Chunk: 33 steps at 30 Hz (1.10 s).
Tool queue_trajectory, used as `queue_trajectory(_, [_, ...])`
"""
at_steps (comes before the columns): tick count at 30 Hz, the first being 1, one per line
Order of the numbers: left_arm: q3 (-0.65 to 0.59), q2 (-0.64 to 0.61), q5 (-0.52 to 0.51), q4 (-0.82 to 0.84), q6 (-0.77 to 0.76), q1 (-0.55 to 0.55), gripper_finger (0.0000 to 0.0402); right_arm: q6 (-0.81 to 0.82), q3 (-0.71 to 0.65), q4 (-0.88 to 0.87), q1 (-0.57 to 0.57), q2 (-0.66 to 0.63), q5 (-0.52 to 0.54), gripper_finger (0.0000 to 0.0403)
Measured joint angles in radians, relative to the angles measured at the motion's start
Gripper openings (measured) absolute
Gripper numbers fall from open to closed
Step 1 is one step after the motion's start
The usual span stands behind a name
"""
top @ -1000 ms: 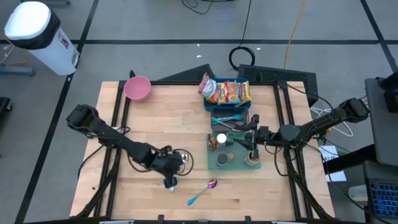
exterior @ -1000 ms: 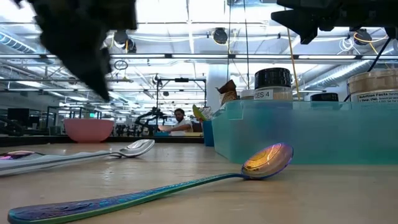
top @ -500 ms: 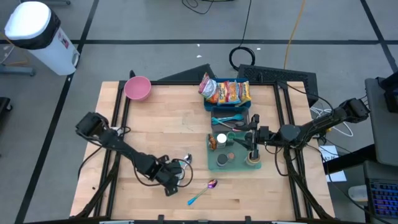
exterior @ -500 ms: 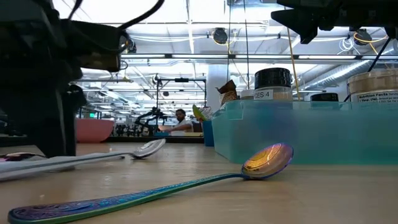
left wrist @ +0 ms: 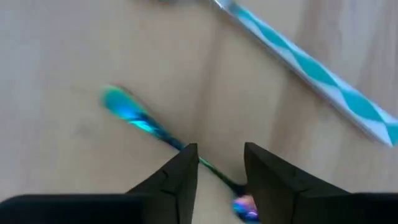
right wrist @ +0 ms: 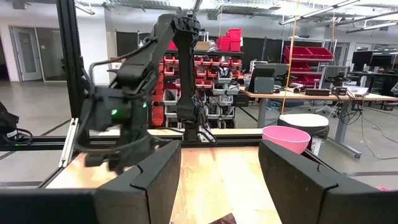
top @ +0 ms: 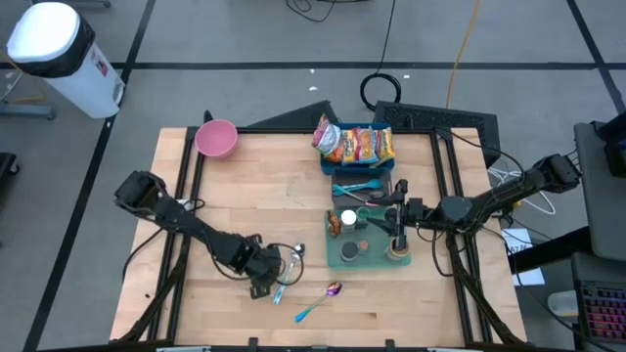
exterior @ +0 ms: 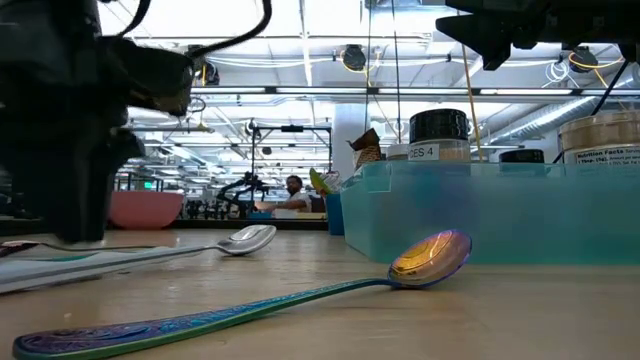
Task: Pick & Place Food Item
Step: Put the left purple spoon into the black bin
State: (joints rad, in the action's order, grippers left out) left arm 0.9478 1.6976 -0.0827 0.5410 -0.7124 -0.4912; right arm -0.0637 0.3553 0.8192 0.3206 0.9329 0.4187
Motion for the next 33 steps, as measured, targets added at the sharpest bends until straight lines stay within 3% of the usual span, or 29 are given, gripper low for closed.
queue_trajectory(6, [0.001,-0.075,-0.078,0.175,-0.086,0.066,0.0112,0.026,0.0,-0.003,0.0,0.0,0.0,0.0208])
queue_trajectory(13, [0.001,-0.063,0.043,0.335,-0.047,0.032,0.0098,0.025,0.0,-0.002,0.0,0.0,-0.001,0.0208])
queue_trajectory(17, [0.002,-0.038,0.106,0.28,-0.042,-0.022,0.0097,0.025,0.0,-0.002,0.0,0.0,-0.001,0.0208])
queue_trajectory(22, [0.002,0.01,0.107,0.153,-0.04,-0.086,0.0097,0.025,0.0,-0.001,0.0,0.0,-0.001,0.0208])
queue_trajectory(33, [0.004,0.048,-0.022,0.005,0.087,-0.079,0.0097,0.025,0.0,0.007,0.0,0.0,-0.001,0.0208])
